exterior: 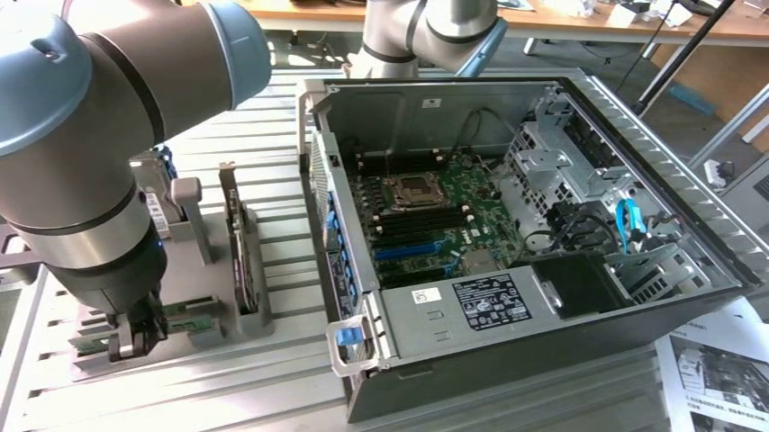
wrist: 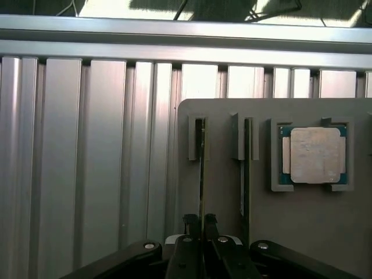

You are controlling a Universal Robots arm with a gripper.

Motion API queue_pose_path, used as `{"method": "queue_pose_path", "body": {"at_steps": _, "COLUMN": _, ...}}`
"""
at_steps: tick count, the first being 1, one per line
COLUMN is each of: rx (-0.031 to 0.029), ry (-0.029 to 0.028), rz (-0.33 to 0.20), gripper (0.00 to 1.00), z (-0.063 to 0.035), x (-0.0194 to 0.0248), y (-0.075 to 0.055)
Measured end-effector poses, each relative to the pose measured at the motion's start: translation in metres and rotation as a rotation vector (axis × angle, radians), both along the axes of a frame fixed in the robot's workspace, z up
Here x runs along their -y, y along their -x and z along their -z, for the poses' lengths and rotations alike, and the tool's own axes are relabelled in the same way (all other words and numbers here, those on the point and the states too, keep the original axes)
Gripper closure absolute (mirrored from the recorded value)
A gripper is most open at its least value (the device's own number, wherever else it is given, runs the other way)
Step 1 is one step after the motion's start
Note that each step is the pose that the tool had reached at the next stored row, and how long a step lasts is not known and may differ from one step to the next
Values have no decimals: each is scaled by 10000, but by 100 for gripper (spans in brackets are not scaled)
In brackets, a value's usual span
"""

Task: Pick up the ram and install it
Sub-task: 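Pick up the ram and move it above insertion slot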

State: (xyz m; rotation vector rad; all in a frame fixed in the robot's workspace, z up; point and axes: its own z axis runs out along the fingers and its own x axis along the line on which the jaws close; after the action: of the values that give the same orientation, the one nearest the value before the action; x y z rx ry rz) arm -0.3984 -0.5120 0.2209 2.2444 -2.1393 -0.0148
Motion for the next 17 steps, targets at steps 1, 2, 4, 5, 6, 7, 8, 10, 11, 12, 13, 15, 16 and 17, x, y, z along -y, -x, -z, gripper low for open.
{"method": "queue_pose_path", "body": {"at_steps": 1, "rx": 0, "ry": 0, "rz": 0, "gripper": 85, "z": -7, "x": 0, "y": 0}}
{"method": "queue_pose_path", "body": {"at_steps": 2, "rx": 0, "ry": 0, "rz": 0, "gripper": 85, "z": -13, "x": 0, "y": 0}}
{"method": "queue_pose_path", "body": {"at_steps": 4, "rx": 1, "ry": -1, "rz": 0, "gripper": 85, "z": -25, "x": 0, "y": 0}}
{"method": "queue_pose_path", "body": {"at_steps": 5, "rx": 0, "ry": 0, "rz": 0, "gripper": 85, "z": -32, "x": 0, "y": 0}}
{"method": "queue_pose_path", "body": {"at_steps": 6, "rx": -1, "ry": 0, "rz": 0, "gripper": 85, "z": -40, "x": 0, "y": 0}}
{"method": "queue_pose_path", "body": {"at_steps": 7, "rx": 0, "ry": 0, "rz": 0, "gripper": 85, "z": -51, "x": 0, "y": 0}}
{"method": "queue_pose_path", "body": {"at_steps": 8, "rx": 0, "ry": 0, "rz": 0, "gripper": 85, "z": -61, "x": 0, "y": 0}}
{"method": "queue_pose_path", "body": {"at_steps": 10, "rx": 0, "ry": 0, "rz": 0, "gripper": 85, "z": -109, "x": 0, "y": 0}}
{"method": "queue_pose_path", "body": {"at_steps": 11, "rx": 0, "ry": 0, "rz": 0, "gripper": 85, "z": -122, "x": 0, "y": 0}}
{"method": "queue_pose_path", "body": {"at_steps": 12, "rx": 0, "ry": 0, "rz": 0, "gripper": 85, "z": -144, "x": 0, "y": 0}}
{"method": "queue_pose_path", "body": {"at_steps": 13, "rx": -1, "ry": 1, "rz": 0, "gripper": 85, "z": -161, "x": 0, "y": 0}}
{"method": "queue_pose_path", "body": {"at_steps": 15, "rx": 0, "ry": -1, "rz": 0, "gripper": 85, "z": -193, "x": 0, "y": 0}}
{"method": "queue_pose_path", "body": {"at_steps": 16, "rx": 0, "ry": 0, "rz": 0, "gripper": 85, "z": -207, "x": 0, "y": 0}}
{"method": "queue_pose_path", "body": {"at_steps": 17, "rx": 0, "ry": 0, "rz": 0, "gripper": 85, "z": -236, "x": 0, "y": 0}}
